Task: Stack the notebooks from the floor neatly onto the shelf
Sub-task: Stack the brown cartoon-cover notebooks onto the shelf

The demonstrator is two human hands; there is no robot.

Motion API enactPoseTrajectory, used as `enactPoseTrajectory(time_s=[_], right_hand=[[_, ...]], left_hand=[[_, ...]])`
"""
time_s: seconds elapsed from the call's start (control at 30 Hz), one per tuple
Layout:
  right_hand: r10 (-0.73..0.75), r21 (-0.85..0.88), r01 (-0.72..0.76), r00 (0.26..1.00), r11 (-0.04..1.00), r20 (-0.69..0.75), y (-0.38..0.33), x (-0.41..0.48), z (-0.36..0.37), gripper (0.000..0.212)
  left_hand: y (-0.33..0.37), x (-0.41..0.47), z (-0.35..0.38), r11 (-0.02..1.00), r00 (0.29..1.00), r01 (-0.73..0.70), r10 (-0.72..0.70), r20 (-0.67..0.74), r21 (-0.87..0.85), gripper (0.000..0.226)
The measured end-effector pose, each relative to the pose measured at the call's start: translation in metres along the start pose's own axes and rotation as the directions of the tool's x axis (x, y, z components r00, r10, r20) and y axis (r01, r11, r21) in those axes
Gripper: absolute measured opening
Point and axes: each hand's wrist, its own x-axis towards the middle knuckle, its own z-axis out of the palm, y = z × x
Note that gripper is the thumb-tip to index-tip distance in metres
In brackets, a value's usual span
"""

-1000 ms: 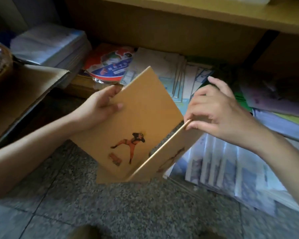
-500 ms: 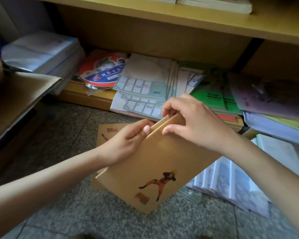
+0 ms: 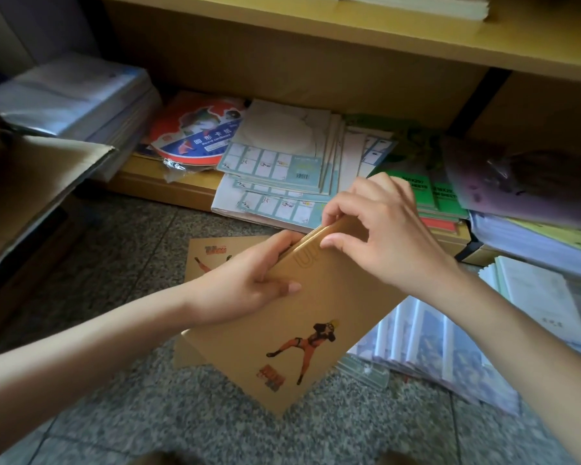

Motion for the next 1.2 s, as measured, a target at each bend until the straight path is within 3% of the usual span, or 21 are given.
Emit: enactPoseTrajectory(time_s=[0.13,0.2,0.37,0.5,0.57,0.6,0.67,0.77,0.87,1.07,1.13,1.2], right_hand=[[0.032,-0.018,-0.034,0.996,0.999,-0.085,0.004,-0.003,0.002,0.026],[0.131,0.082,-0.122,0.985,0.989,-0.114,0.004,-0.004,0.001,0.032],[0.277,0.175,-0.265,0.959,0.948,-0.051,0.016,-0.011,-0.001,0.055],[0.528,0.355,-0.499,0.849,0.79,0.02,0.033,-0.028,0.002,0.054],[0.562,0.396,-0.533,0.825,0.748,0.05,0.035,-0.039,0.003,0.062],[0.568,0.466,-0.534,0.819,0.705,0.08,0.033,-0.041,0.002,0.069],[0.592,0.656,-0.551,0.783,0.516,0.191,0.025,-0.041,-0.001,0.073],[0.478,0.779,-0.596,0.752,0.197,0.454,0.017,-0.042,-0.003,0.046],[0.35,0.8,-0.59,0.776,0.11,0.525,0.007,-0.043,-0.005,0.042],[0.349,0.876,-0.474,0.809,-0.091,0.473,-0.008,-0.034,-0.024,0.043],[0.379,0.912,-0.4,0.832,-0.096,0.405,-0.009,-0.025,-0.033,0.043],[0.416,0.947,-0.321,0.858,-0.023,0.301,-0.006,-0.018,-0.045,0.042]], left_hand=[[0.001,0.0,0.006,0.999,0.999,0.0,-0.002,-0.054,-0.045,0.031],[0.001,-0.001,0.009,0.997,0.997,0.009,-0.014,-0.071,-0.07,0.027],[0.006,-0.006,0.008,0.966,0.993,0.059,-0.083,-0.085,-0.252,0.024],[0.02,-0.008,-0.011,0.932,0.98,0.017,-0.087,-0.18,-0.362,0.027],[0.028,-0.01,-0.023,0.917,0.967,-0.031,-0.073,-0.244,-0.397,0.029],[0.032,-0.011,-0.028,0.908,0.963,-0.056,-0.061,-0.263,-0.414,0.03],[0.039,-0.013,-0.036,0.908,0.961,-0.089,-0.03,-0.276,-0.41,0.032],[0.04,-0.009,-0.043,0.913,0.944,-0.126,-0.009,-0.331,-0.387,0.033],[0.042,-0.001,-0.047,0.882,0.911,-0.136,-0.068,-0.407,-0.452,0.035],[0.059,0.015,-0.048,0.783,0.865,-0.058,-0.271,-0.423,-0.619,0.029],[0.067,0.018,-0.049,0.778,0.869,-0.085,-0.248,-0.429,-0.622,0.028],[0.074,0.022,-0.049,0.776,0.883,-0.149,-0.175,-0.436,-0.613,0.031]])
